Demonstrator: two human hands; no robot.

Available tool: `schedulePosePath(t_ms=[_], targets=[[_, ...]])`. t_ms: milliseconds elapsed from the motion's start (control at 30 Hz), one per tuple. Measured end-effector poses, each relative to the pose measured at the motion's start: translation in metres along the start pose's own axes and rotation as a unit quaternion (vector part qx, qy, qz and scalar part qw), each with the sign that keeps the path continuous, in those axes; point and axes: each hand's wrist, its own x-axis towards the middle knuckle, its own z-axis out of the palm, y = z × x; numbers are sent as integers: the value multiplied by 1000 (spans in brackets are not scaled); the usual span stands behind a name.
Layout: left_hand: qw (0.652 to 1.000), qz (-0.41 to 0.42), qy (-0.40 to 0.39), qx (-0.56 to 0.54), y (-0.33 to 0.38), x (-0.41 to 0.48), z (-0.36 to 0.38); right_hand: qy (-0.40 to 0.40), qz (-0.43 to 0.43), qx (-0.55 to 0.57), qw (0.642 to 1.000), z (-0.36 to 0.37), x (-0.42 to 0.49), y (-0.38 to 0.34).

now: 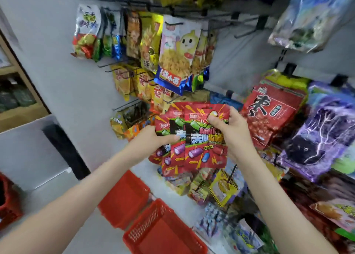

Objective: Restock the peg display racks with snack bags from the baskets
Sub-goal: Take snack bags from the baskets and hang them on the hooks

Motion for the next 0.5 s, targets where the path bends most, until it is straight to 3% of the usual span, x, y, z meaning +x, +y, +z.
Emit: schedulePosePath(t_ms=[233,500], targets=[[992,117,-3,-47,74,50,-22,116,-106,24,987,-47,5,-66],[959,262,-24,-102,190,59,16,186,-258,-27,948,-114,-6,-161]])
